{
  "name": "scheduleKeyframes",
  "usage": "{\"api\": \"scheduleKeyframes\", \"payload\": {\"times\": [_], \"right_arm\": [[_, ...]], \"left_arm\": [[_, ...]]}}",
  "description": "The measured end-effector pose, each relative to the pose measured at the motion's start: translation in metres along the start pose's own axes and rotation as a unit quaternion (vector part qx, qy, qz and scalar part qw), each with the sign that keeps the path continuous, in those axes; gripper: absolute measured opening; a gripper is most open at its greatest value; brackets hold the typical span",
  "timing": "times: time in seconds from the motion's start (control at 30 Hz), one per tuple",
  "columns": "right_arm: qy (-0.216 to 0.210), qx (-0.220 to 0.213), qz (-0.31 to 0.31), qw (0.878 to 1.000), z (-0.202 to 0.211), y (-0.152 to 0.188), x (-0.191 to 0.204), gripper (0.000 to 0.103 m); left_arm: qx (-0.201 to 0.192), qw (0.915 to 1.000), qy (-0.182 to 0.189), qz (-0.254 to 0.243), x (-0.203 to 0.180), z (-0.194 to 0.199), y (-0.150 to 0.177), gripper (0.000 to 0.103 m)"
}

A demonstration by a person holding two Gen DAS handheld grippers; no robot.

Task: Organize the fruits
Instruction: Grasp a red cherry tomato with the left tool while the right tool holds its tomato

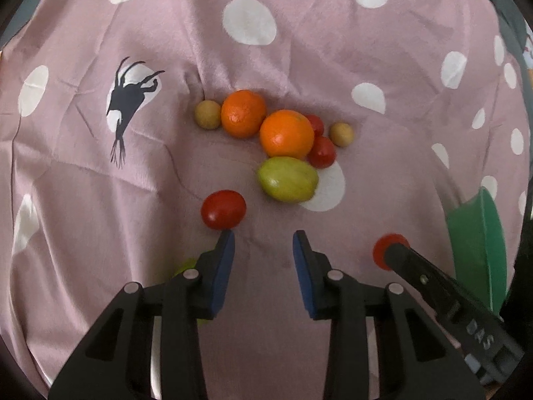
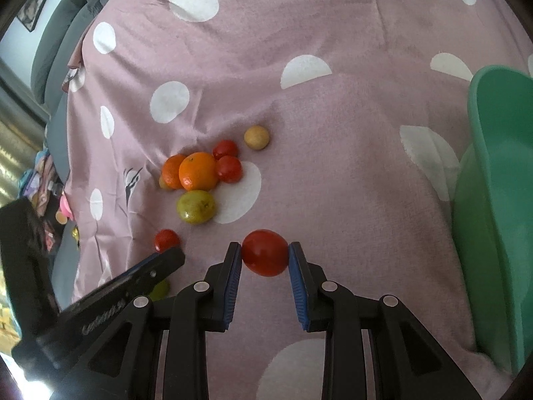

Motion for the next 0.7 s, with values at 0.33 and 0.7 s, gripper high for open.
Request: {"api": "scheduleKeyframes", "payload": {"times": [0.33,0.7], "right_arm": [[-0.002,-0.006,-0.017,1.000,0.005,-0.007,-0.007,0.030],[-0.005,-0.010,-0.021,1.000,0.008,-0.008,-0.008,0.030]], "left_arm": [[-0.007,0.9989,-0.036,0.030,0.021,0.000,-0.032,0.034],[-0.019,0.9967,-0.050,0.062,0.034,0.000,-0.047,0.034]]}}
Point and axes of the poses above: each gripper's, at about its wrist camera, not at the fingertips, and z roughly against the way its jaws point, x to its left, y to its underside, the point moved 4 cm from there along -z, roughly the way its jaws point
